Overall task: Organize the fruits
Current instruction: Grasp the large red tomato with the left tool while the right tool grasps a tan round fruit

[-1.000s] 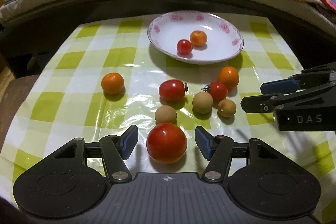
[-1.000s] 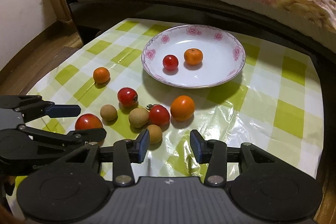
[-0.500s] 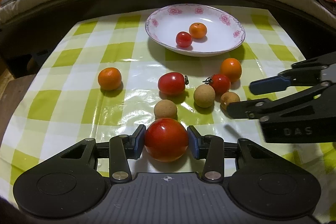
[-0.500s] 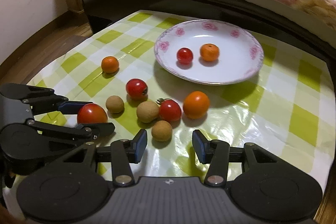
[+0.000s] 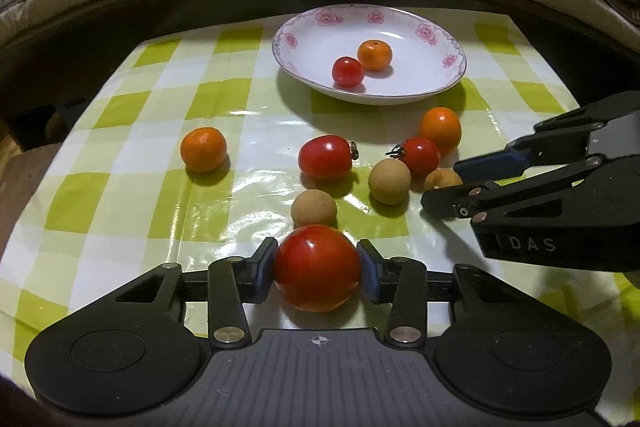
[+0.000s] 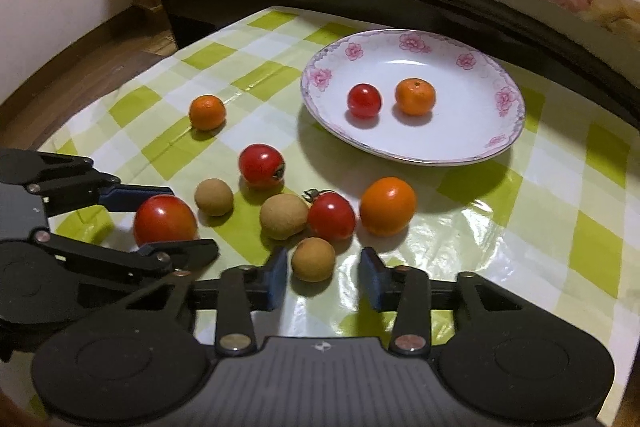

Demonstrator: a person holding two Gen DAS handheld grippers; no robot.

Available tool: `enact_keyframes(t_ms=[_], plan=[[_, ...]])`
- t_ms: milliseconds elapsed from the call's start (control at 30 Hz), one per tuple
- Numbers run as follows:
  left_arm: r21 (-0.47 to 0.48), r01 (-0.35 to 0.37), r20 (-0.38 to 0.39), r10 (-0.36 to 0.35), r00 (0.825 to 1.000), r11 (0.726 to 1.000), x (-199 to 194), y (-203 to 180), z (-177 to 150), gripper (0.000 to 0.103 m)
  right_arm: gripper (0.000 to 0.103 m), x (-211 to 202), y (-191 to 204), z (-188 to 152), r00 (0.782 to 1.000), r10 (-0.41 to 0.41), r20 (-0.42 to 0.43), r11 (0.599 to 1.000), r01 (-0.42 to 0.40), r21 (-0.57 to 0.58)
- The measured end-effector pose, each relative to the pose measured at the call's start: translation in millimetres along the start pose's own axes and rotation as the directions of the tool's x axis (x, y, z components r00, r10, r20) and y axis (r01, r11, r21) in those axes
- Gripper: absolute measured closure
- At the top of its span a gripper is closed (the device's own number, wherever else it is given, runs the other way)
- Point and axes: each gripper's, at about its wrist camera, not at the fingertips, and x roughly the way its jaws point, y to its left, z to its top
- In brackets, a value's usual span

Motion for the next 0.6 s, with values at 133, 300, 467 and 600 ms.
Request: enact_keyframes(t_ms=[133, 300, 467, 600], plan=[[0.005, -0.001, -0.003, 0.001, 1.000, 1.000, -0.4, -0.4, -0.3, 0.053, 0.076, -1.5, 0.4, -0.9, 1.000, 0.008, -0.012, 1.000, -0.008, -0.005], [0.009, 0.006, -0.005, -0.006, 1.000, 1.000, -4.1, -0.3, -2.2, 0.053, 0.076, -5.2, 1.2, -4.5, 0.999, 0.021, -0.025, 1.000, -0.021, -0.010], [0.030, 0.025, -0.011, -0.025, 1.000, 0.999, -7.2, -6.2, -6.6, 0.053, 0.076, -14.8, -1.5, -11.7, 0.999, 0.027, -0.032, 1.000, -0.027, 0.000], [0.052, 0.033, -0.009, -0.033, 0.999, 0.998, -8.4, -11.0, -10.3, 0.052, 0.076, -21.9, 1.4, -20.1, 0.999, 0.018, -0.037, 1.000, -0.018, -0.020]])
